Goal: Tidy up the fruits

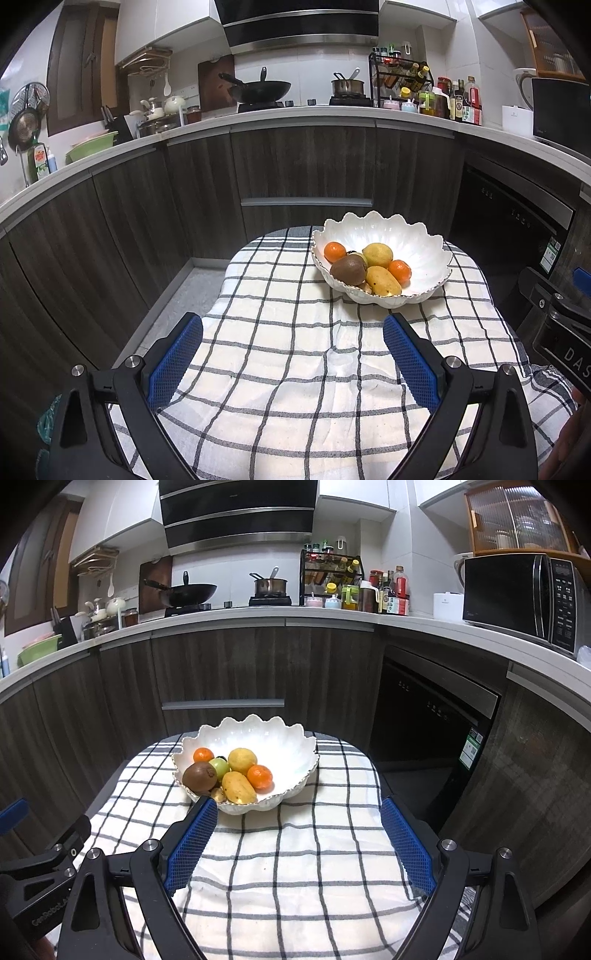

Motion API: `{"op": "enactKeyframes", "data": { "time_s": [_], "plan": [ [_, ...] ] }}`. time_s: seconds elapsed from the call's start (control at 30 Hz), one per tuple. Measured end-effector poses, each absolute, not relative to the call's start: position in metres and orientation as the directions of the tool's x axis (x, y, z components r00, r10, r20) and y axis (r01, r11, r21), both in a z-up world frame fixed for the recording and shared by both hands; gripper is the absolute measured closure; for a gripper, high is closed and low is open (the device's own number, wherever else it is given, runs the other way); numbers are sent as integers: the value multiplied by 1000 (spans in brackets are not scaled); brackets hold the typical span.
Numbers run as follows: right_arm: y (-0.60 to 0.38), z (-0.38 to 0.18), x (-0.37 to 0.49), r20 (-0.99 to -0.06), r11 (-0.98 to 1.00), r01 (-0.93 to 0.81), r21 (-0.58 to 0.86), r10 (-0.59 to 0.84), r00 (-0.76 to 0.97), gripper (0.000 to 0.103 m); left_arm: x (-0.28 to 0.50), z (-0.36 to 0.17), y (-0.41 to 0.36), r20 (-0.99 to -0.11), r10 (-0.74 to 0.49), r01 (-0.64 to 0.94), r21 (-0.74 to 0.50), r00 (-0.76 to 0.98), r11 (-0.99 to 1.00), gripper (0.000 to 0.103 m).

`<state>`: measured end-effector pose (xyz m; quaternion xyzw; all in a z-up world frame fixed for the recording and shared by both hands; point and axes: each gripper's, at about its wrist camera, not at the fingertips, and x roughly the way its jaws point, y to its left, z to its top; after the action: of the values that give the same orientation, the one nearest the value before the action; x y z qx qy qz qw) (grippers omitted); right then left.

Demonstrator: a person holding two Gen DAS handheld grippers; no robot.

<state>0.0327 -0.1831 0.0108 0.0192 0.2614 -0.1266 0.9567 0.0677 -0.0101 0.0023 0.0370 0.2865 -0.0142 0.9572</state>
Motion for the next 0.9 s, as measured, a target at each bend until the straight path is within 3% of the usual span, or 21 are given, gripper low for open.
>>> {"op": "enactKeyframes", "data": {
  "time_s": [0.9],
  "plan": [
    [-184,11,32,-501,967,255,-28,-234,833,12,68,3,-11,-551,-5,50,67,835,996,3]
  ]
}}
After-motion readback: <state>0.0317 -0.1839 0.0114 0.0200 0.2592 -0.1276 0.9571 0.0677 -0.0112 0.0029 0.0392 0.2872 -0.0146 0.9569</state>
